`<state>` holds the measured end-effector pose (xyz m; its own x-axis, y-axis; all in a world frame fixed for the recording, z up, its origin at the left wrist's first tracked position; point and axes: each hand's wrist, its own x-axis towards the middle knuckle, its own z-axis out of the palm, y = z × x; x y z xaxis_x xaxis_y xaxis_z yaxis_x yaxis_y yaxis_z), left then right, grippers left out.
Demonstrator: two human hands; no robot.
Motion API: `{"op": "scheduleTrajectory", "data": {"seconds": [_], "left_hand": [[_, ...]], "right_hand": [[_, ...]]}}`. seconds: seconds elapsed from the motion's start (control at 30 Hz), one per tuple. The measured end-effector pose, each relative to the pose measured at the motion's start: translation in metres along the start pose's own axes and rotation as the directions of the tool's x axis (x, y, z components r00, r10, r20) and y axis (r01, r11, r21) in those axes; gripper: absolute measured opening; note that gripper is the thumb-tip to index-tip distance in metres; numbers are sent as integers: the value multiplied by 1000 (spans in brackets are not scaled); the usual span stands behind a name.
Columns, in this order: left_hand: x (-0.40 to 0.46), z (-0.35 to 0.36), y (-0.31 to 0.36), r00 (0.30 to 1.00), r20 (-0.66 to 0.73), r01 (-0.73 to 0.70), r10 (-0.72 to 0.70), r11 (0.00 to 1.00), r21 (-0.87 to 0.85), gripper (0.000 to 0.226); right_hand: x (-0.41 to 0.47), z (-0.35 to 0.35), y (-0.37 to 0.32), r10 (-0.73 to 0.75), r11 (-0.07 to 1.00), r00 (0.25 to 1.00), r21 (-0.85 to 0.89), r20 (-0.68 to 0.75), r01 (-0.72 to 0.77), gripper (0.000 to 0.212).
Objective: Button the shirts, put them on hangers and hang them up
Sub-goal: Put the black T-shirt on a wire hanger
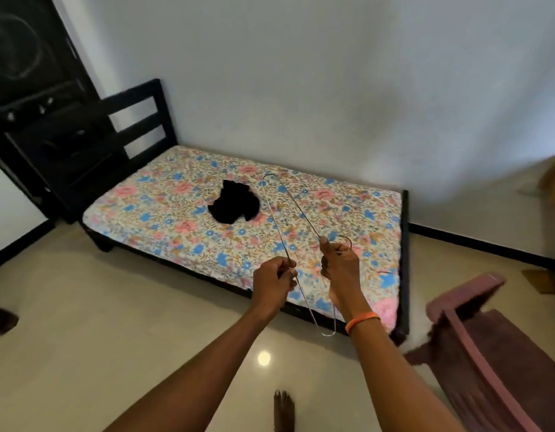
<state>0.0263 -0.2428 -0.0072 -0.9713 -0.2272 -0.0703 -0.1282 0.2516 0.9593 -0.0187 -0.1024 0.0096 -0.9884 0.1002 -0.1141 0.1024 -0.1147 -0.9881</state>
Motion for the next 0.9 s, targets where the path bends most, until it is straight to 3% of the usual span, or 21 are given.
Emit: {"op": "scheduleTrajectory", "data": {"seconds": [0.23, 0.47, 0.57, 0.7, 0.9], "left_hand": [[180, -76, -5, 992, -76, 106, -101, 992, 74, 11], [368, -149, -55, 962, -70, 270, -264, 957, 107, 12], [469, -178, -99, 959, -64, 285, -278, 942, 178, 14], [613, -211, -180, 904, -84, 427, -419, 876, 226, 18], [759, -224, -291, 828, -7, 535, -561, 785, 311, 22]], "right_hand": [[159, 126, -12, 41, 990, 999, -134, 8, -40, 52], [314, 248, 19, 63, 963, 993, -256, -103, -88, 44], [386, 301, 54, 51, 932, 979, -344, -195, -117, 40], [488, 371, 121, 105, 882, 948, -413, -300, -228, 49], [598, 445, 205, 215, 836, 890, -396, -402, -381, 55]]}}
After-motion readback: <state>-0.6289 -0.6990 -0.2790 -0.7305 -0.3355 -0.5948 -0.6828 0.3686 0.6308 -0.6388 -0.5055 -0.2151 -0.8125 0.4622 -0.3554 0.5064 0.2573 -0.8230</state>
